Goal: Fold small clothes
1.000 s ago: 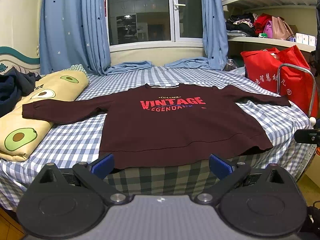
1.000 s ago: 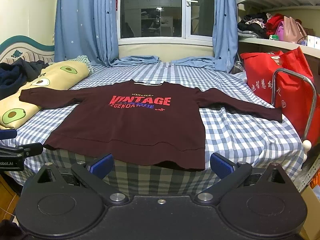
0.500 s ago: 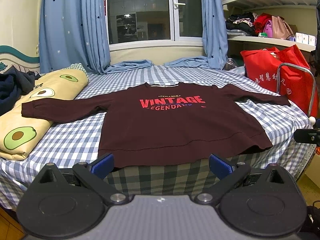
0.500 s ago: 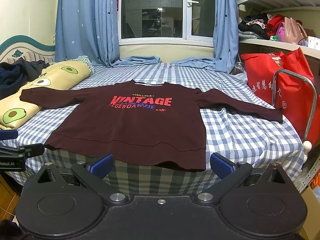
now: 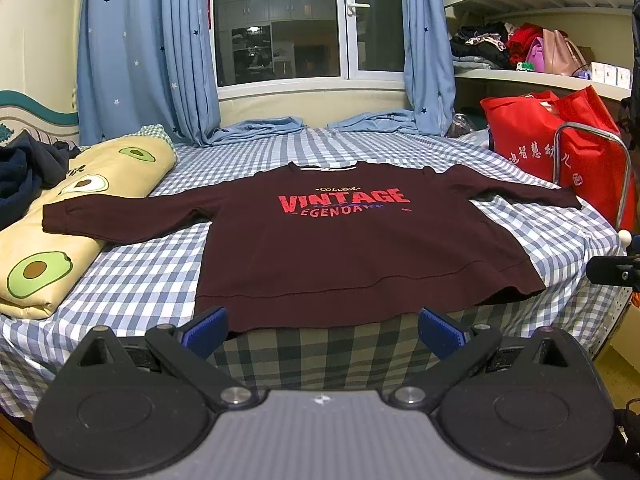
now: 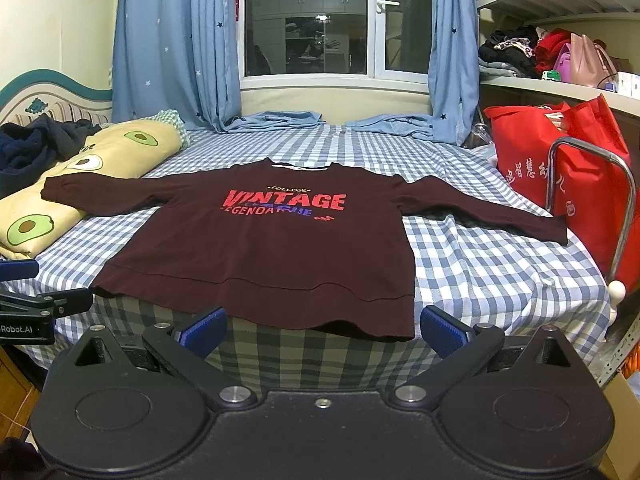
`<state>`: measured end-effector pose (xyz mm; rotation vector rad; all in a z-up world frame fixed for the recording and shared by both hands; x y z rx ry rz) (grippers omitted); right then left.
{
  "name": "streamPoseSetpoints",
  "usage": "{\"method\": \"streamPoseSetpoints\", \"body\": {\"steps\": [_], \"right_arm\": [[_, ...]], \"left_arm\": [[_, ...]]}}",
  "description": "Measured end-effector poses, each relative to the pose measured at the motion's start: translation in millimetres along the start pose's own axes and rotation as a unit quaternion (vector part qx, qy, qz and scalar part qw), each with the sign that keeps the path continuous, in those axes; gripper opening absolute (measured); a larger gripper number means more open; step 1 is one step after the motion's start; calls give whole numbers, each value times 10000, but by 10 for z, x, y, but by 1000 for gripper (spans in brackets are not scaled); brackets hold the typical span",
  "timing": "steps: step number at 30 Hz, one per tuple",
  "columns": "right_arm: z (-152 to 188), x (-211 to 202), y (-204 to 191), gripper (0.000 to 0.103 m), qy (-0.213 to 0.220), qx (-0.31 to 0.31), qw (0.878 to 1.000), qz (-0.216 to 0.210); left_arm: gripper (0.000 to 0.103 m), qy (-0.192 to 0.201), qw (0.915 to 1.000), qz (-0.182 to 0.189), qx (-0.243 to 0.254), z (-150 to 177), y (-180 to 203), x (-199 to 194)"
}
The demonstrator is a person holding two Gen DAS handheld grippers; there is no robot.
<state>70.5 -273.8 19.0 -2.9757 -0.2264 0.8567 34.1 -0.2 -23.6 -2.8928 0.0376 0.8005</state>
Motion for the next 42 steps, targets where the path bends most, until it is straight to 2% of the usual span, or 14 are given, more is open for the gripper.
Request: {"method": "streamPoseSetpoints", "body": {"steps": [12, 29, 32, 37, 42], "right_arm": [[1, -1, -1, 103, -1, 3, 10000, -4], [14, 7, 2, 103, 7, -27, 10000, -1], [10, 3, -3, 103, 10, -29, 10000, -4], [2, 43, 8, 103, -26, -94, 10000, -2], [-68, 249, 36, 103, -108, -181, 9997, 94]], "left_arm": [[103, 110, 9993, -334, 158, 0, 12, -37], [103, 102, 9991, -367, 168, -11, 1, -51], [103, 73, 9994, -303, 118, -8, -8, -40], [103, -109, 9996, 119, -226, 17, -85, 40], [103, -196, 9990, 142, -372, 4, -170, 234]]}}
Point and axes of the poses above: each gripper's, at about its wrist camera, not at the fingertips, and x roughly the way its jaws point, y to its right, z to its underside, the point moved 4 cm from there along x, roughly the way its jaws point, and after that the axes turned 5 degrees about x, right-handed, at the moved point
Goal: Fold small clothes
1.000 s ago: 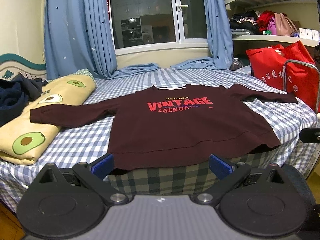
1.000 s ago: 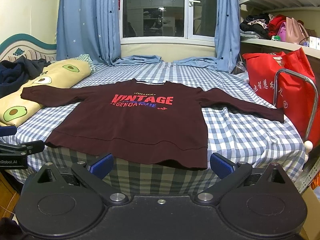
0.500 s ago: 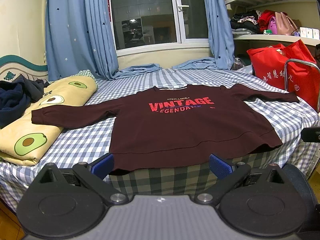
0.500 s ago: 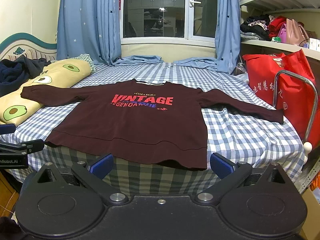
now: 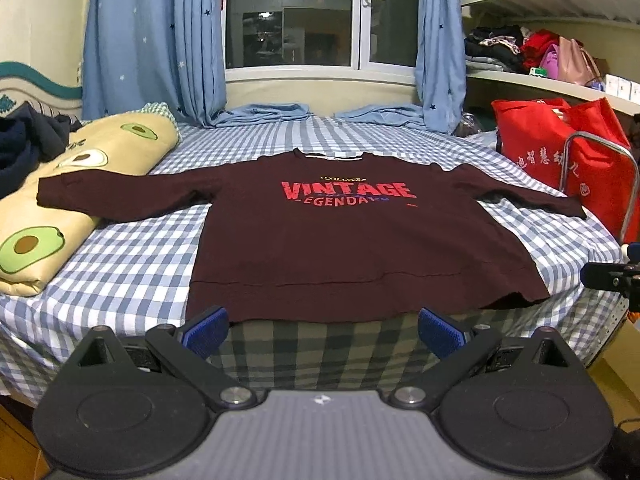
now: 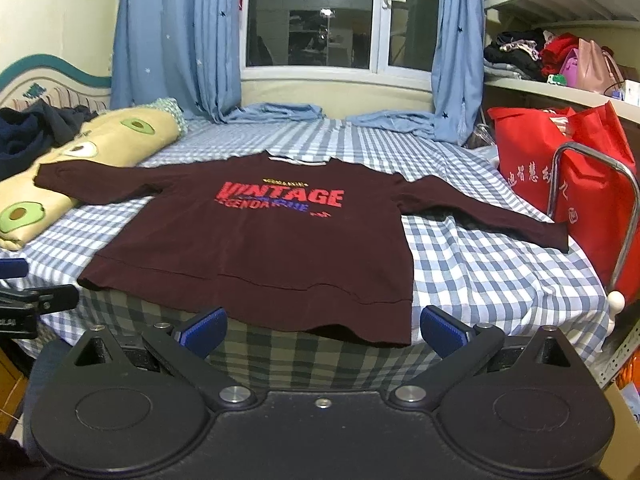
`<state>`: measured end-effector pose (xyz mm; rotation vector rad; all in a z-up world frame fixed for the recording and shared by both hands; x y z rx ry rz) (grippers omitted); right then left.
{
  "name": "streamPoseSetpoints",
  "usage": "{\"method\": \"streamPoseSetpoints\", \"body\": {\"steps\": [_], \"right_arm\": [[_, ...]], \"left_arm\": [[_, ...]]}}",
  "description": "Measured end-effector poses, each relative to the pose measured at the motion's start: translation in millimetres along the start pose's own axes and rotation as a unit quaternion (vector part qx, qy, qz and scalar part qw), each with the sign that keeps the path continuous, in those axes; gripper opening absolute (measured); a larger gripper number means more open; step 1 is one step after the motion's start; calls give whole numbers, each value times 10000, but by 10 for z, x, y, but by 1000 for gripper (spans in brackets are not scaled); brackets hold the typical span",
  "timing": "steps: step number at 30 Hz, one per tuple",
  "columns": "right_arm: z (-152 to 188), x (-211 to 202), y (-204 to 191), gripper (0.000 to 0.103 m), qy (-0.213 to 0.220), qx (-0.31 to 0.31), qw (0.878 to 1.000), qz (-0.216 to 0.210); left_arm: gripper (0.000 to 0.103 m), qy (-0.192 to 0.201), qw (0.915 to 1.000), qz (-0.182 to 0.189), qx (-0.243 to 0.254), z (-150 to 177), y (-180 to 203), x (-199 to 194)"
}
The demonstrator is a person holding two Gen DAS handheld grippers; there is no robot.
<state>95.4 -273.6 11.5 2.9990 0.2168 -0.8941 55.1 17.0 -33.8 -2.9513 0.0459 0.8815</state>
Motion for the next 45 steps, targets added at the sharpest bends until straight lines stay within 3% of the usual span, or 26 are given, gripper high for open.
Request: {"method": "streamPoseSetpoints", "body": {"steps": [6, 12, 21, 25, 30, 35, 41, 45], "right_arm": [[-168, 315, 79, 103, 82, -113, 9998, 160], [-299, 662, 123, 103, 251, -140, 9996, 10], [-693, 1049, 396, 102, 599, -374, 9968, 372], [-858, 1230, 627, 102, 603, -585, 9935, 767], [-1040, 1599, 1296, 102, 222, -215, 9912, 1289], [-1125, 1934, 2138, 102, 387, 377, 9832, 1744], [-1021, 2276, 3232, 101, 778, 1687, 9683, 1672], [-917, 2598, 3725, 87, 838, 2299, 9575, 1526]], "left_arm": [[103, 29, 9999, 13, -104, -134, -88, 208], [103, -45, 9999, -108, 51, -337, -93, 445], [103, -313, 9985, 95, 430, -732, 230, 1002], [103, -281, 9983, 286, 427, -923, 371, 1178], [103, -471, 9975, 299, 436, -1050, 435, 1483], [103, -737, 9961, 205, 442, -1127, 446, 1788], [103, -940, 9945, 23, 466, -1187, 404, 1984], [103, -1069, 9925, -123, 576, -1186, 371, 1996]]}}
Point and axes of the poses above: each gripper's, at about its wrist camera, not at the fingertips, and x roughly the way its jaws point, y to its right, z to its underside, the point moved 4 cm from there along x, roughly the way its jaws point, and after that the axes turned 5 degrees about x, right-handed, at the moved point
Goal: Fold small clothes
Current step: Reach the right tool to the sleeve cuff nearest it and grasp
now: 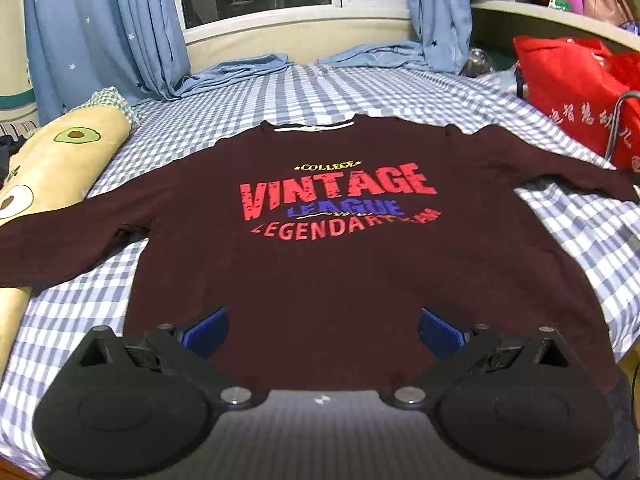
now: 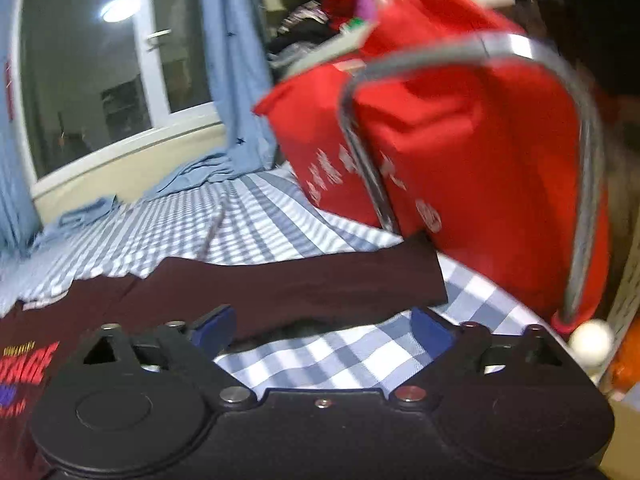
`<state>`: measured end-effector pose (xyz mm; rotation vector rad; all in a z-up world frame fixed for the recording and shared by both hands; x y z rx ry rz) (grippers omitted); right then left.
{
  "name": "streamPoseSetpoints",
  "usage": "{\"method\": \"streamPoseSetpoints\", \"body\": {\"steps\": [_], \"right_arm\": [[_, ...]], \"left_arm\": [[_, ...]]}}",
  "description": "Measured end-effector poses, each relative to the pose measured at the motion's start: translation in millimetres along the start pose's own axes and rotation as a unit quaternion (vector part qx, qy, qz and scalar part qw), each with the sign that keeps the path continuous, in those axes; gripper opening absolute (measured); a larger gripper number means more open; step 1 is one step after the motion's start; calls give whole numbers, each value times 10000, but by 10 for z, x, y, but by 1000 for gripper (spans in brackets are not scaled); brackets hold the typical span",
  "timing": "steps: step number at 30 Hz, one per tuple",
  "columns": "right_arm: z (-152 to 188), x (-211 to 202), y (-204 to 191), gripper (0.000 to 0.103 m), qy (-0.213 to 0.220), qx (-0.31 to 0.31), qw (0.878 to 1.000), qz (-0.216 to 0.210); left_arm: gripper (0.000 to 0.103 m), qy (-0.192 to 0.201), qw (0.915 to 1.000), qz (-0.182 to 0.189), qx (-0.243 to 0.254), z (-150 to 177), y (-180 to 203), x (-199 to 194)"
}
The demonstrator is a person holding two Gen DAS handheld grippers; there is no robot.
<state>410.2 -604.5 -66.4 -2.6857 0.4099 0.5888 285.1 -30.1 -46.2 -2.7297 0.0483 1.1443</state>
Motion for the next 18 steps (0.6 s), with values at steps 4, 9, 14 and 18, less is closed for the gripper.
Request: {"method": "streamPoseSetpoints", "body": {"steps": [4, 9, 14, 18], "right_arm": [[67, 410, 242, 85, -264, 738, 9969, 13], [189, 800, 558, 85, -348, 1948, 9802, -104], [62, 1140, 698, 86, 36, 2377, 9711, -209], [-71, 1380, 731, 64, 203, 2507, 9677, -140]], "left_arm": [[103, -105, 9998, -159, -50, 11, -74, -42], [103, -139, 9990, -398, -177, -40, -173, -87], [103, -200, 9978, -522, -364, -94, -249, -29], [103, -139, 9974, -579, -405, -106, -284, -68]]}}
Point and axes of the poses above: each gripper's, at about its wrist camera, not at the fingertips, and x roughly the way its jaws point, y to its right, z to its underside, the point moved 4 cm from there along x, roughly the way its jaws point, and after that the axes turned 5 degrees about x, right-handed, at the moved point
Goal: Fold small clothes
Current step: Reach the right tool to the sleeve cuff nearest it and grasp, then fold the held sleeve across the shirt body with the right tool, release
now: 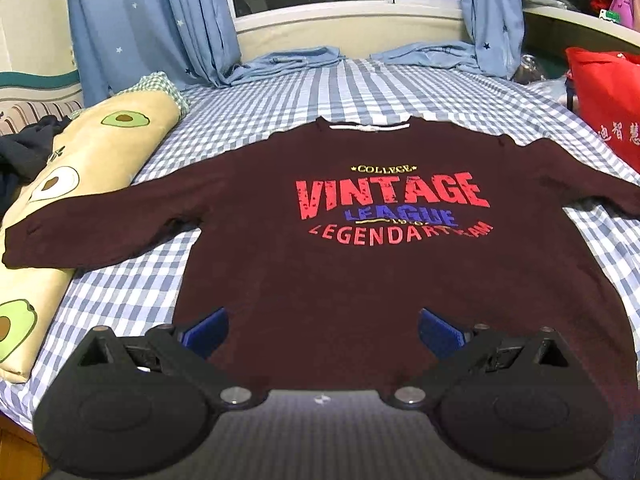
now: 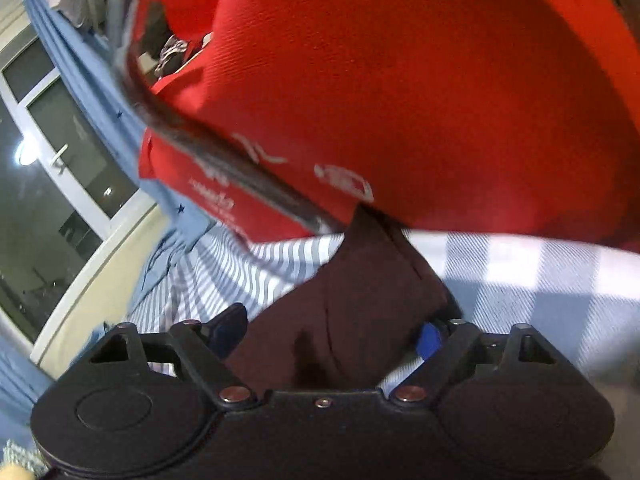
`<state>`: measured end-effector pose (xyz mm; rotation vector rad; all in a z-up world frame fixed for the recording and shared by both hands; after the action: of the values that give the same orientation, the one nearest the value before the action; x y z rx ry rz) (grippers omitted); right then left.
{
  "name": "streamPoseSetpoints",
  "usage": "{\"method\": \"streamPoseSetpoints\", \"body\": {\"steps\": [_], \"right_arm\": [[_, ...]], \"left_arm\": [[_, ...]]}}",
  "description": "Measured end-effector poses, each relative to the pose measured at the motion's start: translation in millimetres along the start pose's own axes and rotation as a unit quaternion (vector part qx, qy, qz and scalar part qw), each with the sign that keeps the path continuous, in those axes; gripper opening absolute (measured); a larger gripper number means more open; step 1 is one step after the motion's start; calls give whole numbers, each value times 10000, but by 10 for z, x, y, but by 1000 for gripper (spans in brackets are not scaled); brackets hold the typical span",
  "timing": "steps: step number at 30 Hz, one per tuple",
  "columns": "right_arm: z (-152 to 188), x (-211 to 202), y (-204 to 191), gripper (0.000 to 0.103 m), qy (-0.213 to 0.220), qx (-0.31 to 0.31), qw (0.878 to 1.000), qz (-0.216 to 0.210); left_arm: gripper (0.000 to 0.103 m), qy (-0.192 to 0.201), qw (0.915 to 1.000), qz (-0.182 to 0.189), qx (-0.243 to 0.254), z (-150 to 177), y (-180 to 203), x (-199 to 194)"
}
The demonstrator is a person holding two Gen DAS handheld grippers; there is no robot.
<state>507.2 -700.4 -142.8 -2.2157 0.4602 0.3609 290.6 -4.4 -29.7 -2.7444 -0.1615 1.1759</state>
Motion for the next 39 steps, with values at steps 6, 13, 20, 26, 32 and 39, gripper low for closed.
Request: {"method": "streamPoseSetpoints", "body": {"steps": [6, 13, 20, 26, 32, 39], "right_arm": [[-90, -222, -422, 9, 287, -679, 9970, -244], [216, -673, -2108, 9, 470, -2349, 9665, -918], [1406, -857, -4218, 8, 313, -3648, 9149, -1700], [3255, -836, -5217, 8, -664, -4515, 8624, -2189], [4735, -605, -5188, 8, -1875, -5383, 8011, -1823], [5201, -649, -4997, 11, -2448, -5797, 7604, -1608]], "left_arm": [[103, 47, 10000, -7, -72, 56, -106, 1], [103, 184, 9983, 286, -466, 183, -395, 76], [103, 281, 9949, 135, -958, 381, -1037, 3], [103, 218, 9887, -394, -1433, 630, -1705, -87], [103, 94, 9809, -760, -1786, 886, -2135, -117], [103, 136, 9782, -706, -1949, 908, -2239, -46]]}}
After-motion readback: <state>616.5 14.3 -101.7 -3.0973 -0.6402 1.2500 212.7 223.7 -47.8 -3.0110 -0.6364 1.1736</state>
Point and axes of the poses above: each gripper's, at about its wrist camera, not at the fingertips, and x roughly the way its jaws point, y to its right, z to its underside, the point moved 4 cm from there along x, roughly the way its jaws point, and after that the axes turned 5 degrees about x, right-handed, at the moved point
